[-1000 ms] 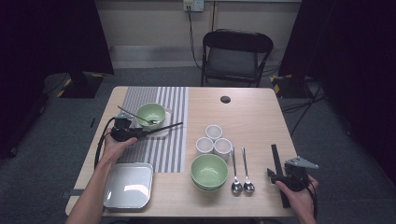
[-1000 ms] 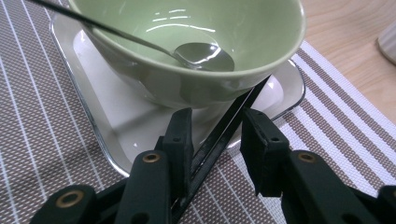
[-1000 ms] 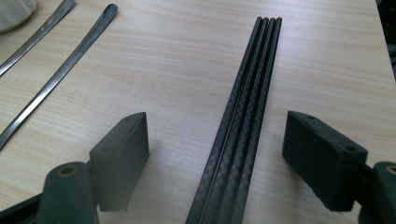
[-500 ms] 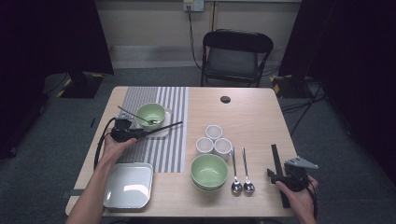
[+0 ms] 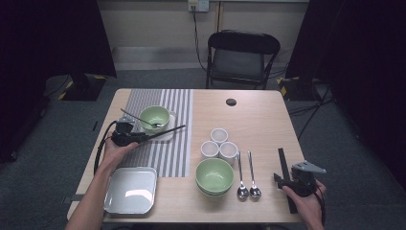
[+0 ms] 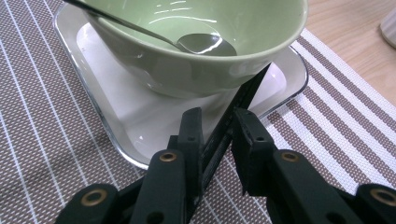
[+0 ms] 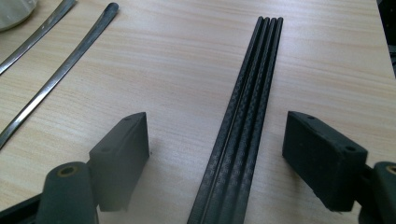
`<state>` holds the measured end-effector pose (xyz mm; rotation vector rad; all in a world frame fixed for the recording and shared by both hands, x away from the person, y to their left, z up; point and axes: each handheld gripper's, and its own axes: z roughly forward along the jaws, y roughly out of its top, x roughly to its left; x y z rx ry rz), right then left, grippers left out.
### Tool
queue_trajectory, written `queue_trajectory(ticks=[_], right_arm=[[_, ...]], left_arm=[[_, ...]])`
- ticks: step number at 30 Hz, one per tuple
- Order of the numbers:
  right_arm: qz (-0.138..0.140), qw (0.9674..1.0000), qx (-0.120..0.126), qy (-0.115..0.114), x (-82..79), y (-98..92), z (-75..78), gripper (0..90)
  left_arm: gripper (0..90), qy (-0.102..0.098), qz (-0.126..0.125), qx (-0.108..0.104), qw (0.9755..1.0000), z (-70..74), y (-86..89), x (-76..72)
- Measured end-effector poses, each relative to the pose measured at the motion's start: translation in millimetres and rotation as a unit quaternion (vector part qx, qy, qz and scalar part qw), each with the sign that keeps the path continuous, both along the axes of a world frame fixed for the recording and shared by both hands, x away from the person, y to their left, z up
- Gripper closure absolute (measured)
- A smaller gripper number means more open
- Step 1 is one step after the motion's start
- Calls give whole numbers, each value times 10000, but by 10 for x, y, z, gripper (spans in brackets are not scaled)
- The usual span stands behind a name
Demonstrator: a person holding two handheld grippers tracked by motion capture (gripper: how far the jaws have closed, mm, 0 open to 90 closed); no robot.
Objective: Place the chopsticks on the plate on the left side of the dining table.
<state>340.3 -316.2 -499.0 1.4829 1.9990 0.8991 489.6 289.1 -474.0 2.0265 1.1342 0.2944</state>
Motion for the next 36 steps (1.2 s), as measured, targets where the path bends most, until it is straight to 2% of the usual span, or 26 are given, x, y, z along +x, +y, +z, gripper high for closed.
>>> queue_trajectory(ticks=[5,7,9,11,12,14,17,20,21,22,25,29,31,32,34,36], right_arm=[[-2,10000,-3,-1,0,1,0,219],[-3,10000,-2,-1,0,1,0,219],[-2,10000,0,0,0,1,0,219],[0,10000,-4,-4,1,1,-1,219],[1,10000,-3,-2,1,1,0,217],[2,10000,-9,-4,2,2,-1,216],[1,10000,-8,-4,2,2,-1,217],[-6,10000,-6,0,2,4,-1,216],[-6,10000,-6,0,2,4,-1,216],[-17,10000,-8,0,2,5,-1,216],[-15,10000,-1,1,2,5,0,216],[-14,10000,1,0,2,5,-1,215],[-12,10000,7,4,2,4,0,216],[-9,10000,7,-1,3,3,-1,215],[-8,10000,10,-1,3,2,-1,215],[-9,10000,20,4,2,1,0,216]], left_arm=[[732,1,30,7,10000,1,0,2],[688,6,63,39,10000,-3,8,6],[639,-9,108,-75,9999,13,20,-2],[586,-35,136,-73,9999,29,21,-7],[584,-98,111,-127,9998,60,18,-22],[552,-90,92,-193,9997,85,12,-38],[549,-90,44,-249,9996,108,-6,-56],[547,-145,-70,-439,9989,173,-47,-106],[547,-145,-70,-439,9989,173,-47,-106],[548,-105,-227,-471,9986,195,-73,-124],[556,-51,-344,-514,9981,191,-96,-144],[551,9,-392,-484,9981,165,-129,-138],[528,53,-395,-416,9983,151,-165,-135],[529,144,-482,-359,9981,127,-213,-134],[530,141,-449,-284,9985,107,-240,-132],[529,201,-446,-342,9982,84,-240,-123]])
